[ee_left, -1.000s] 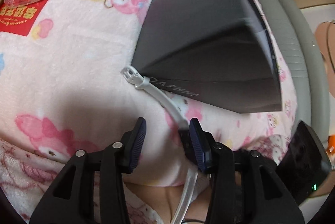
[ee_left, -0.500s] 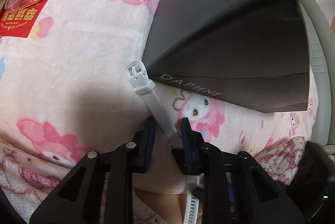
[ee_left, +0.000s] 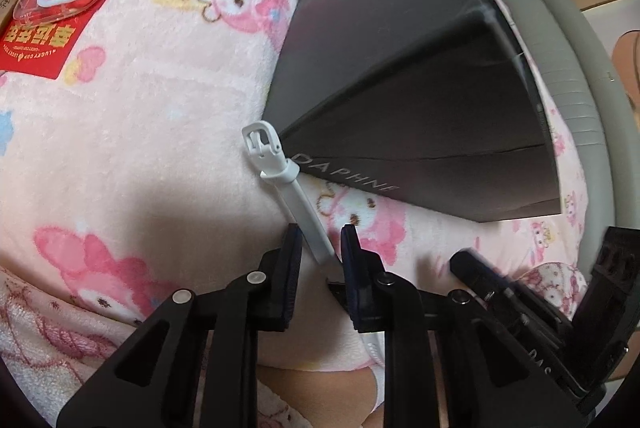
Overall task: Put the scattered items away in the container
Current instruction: 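Pull the watch strap out of the pile with the right tool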
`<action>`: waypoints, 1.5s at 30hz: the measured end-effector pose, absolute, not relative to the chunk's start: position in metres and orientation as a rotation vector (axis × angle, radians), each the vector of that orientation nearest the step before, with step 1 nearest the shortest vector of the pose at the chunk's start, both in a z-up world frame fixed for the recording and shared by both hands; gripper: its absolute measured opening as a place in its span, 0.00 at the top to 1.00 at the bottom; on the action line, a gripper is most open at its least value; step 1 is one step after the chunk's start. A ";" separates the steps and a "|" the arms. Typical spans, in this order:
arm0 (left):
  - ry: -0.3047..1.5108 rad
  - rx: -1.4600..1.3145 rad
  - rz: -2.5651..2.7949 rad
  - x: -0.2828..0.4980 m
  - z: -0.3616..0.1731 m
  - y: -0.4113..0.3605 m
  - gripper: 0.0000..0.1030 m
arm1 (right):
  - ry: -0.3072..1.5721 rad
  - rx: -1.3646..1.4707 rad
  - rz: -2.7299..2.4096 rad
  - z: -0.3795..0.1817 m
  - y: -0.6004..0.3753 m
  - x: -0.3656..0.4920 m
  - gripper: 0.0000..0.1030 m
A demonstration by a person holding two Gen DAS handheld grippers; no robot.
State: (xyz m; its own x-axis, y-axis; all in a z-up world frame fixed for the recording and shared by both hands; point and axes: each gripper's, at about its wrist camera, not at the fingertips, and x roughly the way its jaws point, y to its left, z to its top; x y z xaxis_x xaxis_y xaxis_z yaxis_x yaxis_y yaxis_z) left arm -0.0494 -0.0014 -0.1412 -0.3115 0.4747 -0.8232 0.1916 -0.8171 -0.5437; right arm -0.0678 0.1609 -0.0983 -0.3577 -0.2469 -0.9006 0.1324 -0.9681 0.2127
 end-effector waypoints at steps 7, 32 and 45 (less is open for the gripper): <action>-0.841 -1.750 2.262 -0.042 -0.140 0.001 0.82 | -0.334 1.840 -1.966 -0.146 0.143 -0.058 0.87; -0.627 -1.832 2.253 -0.039 -0.141 0.018 0.75 | -0.521 1.805 -2.098 -0.129 0.159 -0.059 0.90; -0.633 -1.831 2.279 -0.035 -0.138 0.016 0.76 | -0.545 1.756 -2.126 -0.128 0.198 -0.072 0.89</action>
State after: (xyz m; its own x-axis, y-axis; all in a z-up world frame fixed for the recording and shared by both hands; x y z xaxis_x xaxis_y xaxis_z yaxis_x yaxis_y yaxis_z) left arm -0.0349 0.0160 -0.1381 -0.2435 0.3722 -0.8956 0.1429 -0.8996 -0.4127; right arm -0.0720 0.1978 -0.1284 -0.1862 -0.4812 -0.8566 0.0100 -0.8728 0.4881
